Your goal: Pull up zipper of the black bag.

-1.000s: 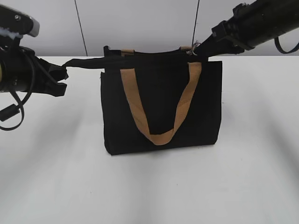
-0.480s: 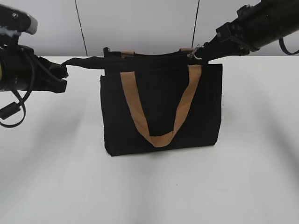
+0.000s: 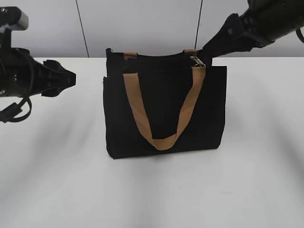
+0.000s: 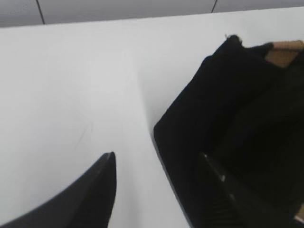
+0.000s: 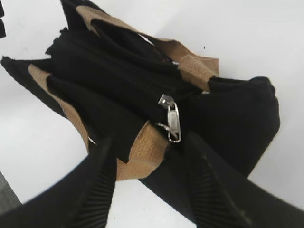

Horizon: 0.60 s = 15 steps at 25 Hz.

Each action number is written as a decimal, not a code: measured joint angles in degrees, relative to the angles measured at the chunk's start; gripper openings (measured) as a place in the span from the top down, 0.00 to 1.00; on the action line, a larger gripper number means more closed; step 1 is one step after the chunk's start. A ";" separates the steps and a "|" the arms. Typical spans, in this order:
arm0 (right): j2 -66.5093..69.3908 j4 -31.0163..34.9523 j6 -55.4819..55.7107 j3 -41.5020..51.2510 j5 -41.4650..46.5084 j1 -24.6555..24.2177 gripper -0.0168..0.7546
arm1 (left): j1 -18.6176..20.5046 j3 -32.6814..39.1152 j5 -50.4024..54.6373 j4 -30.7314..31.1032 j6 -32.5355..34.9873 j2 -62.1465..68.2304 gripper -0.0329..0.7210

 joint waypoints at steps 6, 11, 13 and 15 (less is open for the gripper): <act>-3.24 -11.84 9.02 0.37 0.39 3.74 0.50 | -0.86 0.00 14.43 -7.76 -0.09 -5.92 0.41; -8.15 -13.79 10.89 6.99 0.00 4.15 0.50 | -0.86 0.00 23.91 -8.86 -0.09 -12.00 0.41; -10.94 -13.94 10.93 10.68 -0.85 4.15 0.50 | -0.86 0.00 27.42 -9.44 -0.09 -14.09 0.41; -14.89 -13.96 10.98 14.40 -2.24 4.15 0.50 | -0.86 0.00 31.11 -10.36 0.53 -16.20 0.41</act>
